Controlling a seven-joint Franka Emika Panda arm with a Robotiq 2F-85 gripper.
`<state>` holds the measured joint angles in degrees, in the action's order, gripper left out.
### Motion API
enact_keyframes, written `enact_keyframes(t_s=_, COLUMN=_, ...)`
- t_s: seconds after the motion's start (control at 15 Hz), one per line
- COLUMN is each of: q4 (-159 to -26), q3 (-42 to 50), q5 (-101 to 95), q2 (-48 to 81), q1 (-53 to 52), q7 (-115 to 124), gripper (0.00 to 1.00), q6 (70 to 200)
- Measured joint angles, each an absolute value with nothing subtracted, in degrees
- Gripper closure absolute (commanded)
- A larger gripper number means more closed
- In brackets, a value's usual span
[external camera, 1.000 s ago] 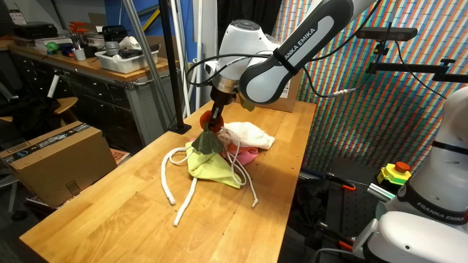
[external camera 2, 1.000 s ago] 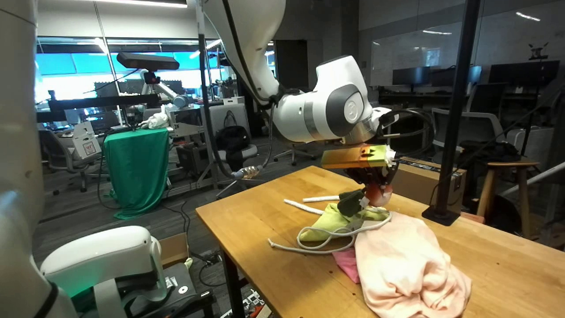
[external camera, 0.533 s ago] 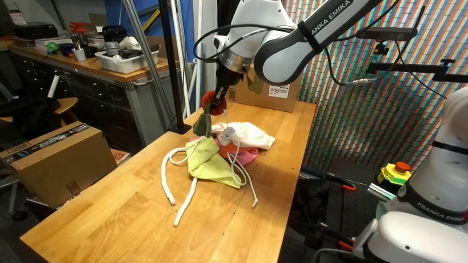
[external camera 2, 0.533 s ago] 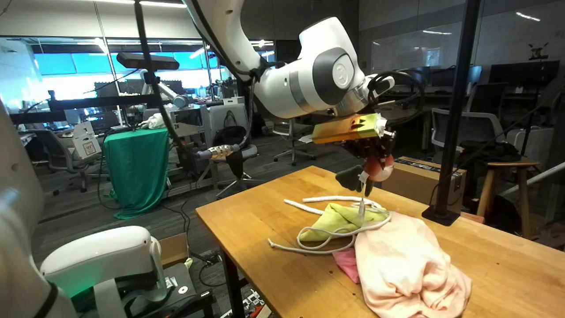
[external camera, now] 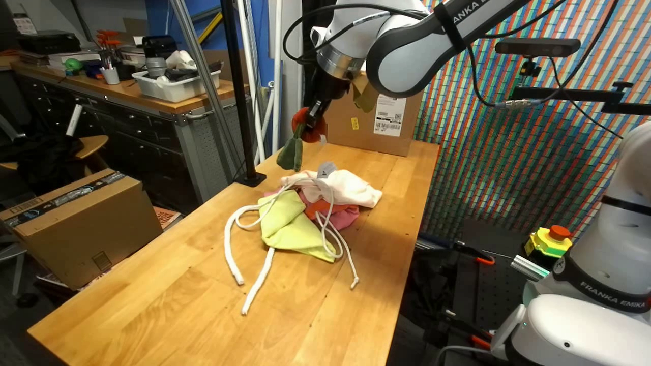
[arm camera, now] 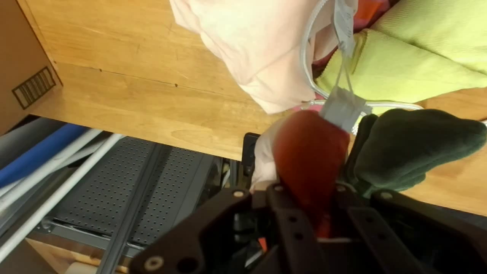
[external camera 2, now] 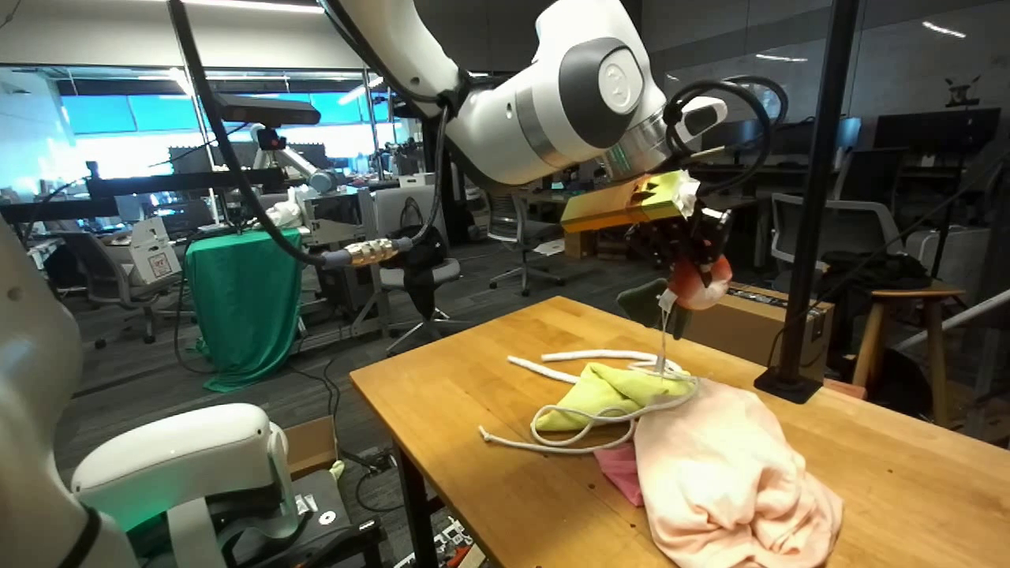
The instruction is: Pick up the clothes from the table and put them around the table.
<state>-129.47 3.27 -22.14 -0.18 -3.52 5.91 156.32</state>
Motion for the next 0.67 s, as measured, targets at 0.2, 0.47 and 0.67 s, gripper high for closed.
enact_keyframes(t_s=0.2, q4=-129.4, q3=3.5, q5=-22.7, q2=-0.6, q1=-0.7, q7=7.7, gripper=0.96, q6=155.6)
enact_keyframes(t_s=0.47, q4=-128.8, q3=5.3, q5=-27.7, q2=-0.5, q1=3.7, q7=13.3, gripper=0.96, q6=154.8)
enact_keyframes(t_s=0.67, q4=-127.3, q3=7.3, q5=-31.5, q2=0.4, q1=6.5, q7=18.5, gripper=0.96, q6=153.6)
